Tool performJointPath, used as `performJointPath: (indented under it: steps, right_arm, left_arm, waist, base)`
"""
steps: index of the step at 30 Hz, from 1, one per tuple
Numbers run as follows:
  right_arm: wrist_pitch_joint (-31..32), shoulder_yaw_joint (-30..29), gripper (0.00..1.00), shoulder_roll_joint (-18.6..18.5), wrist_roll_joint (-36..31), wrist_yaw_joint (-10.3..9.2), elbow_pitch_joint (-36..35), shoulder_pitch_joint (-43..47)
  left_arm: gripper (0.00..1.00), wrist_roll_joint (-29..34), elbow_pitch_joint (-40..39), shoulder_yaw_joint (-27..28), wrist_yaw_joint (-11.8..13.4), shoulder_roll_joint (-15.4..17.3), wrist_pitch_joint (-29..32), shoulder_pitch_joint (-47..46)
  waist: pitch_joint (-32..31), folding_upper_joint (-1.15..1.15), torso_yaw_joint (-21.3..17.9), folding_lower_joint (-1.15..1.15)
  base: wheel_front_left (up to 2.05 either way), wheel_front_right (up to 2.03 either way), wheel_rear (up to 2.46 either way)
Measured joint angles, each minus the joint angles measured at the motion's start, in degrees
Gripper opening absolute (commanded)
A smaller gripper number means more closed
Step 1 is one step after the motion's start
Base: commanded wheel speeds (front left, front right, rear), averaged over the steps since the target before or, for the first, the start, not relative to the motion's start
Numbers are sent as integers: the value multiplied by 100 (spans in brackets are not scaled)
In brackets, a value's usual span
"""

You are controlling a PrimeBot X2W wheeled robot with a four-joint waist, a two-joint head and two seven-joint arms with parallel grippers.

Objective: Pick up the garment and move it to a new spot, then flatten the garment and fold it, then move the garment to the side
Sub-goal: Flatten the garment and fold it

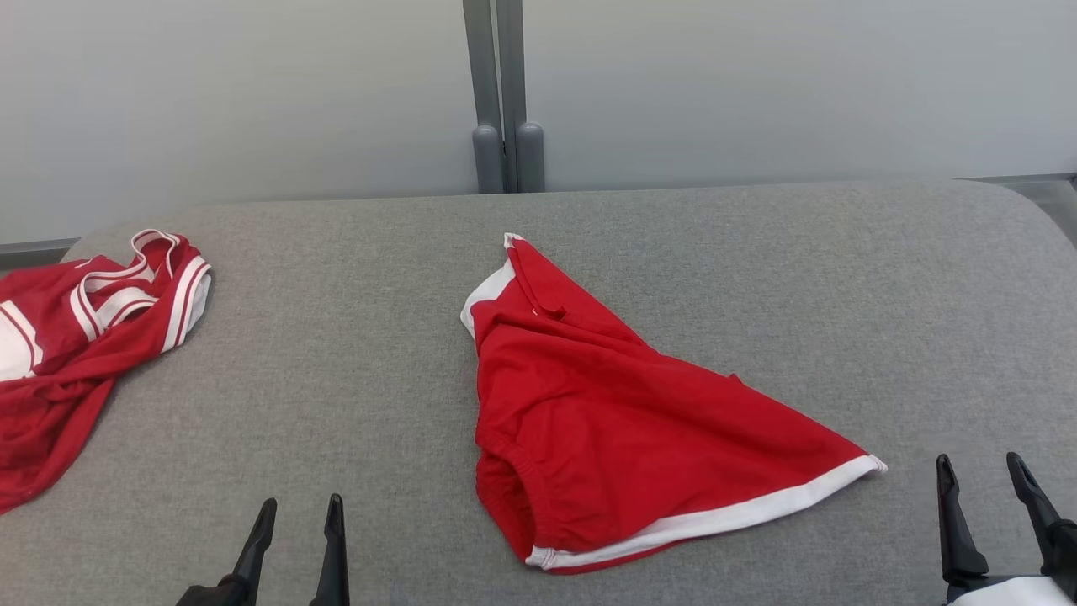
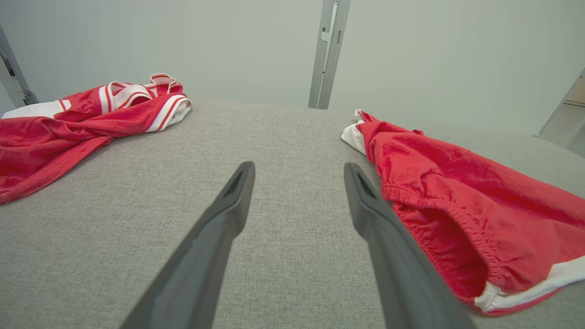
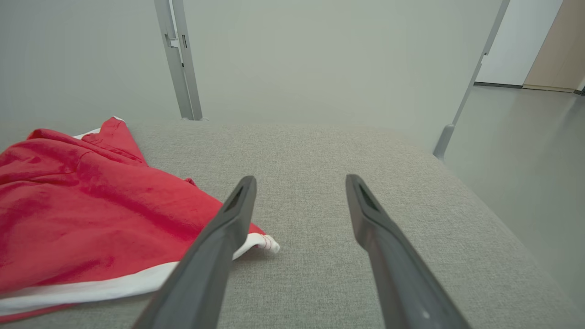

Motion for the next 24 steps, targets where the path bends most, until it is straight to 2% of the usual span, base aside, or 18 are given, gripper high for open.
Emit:
performJointPath:
  steps: [11,15,19,24]
  right_arm:
    - [0,246,100,144,-34,0,-14,14]
    - [0,286,100,162,169,0,170,-160]
    - [105,695,100,-218,292,-1,858,-620]
    - [1080,1066,100,-561,234,0,1671,-1412]
  left_arm:
    - [100,81,79,-52,-56,0,0,-38]
    - [100,115,163,-166,-58,1,0,-37]
    - [100,-9,581,-769,-74,3,168,-127]
    - [100,-385,649,-1858,-75,90,1028,-469]
  waist:
    - [-34,0,-18,0]
    - [-39,0,-53,0]
    - [5,0,-56,0]
    - [113,0,-40,0]
  base:
    - [0,0,0]
    - [0,0,0]
    - [0,0,0]
    - [0,0,0]
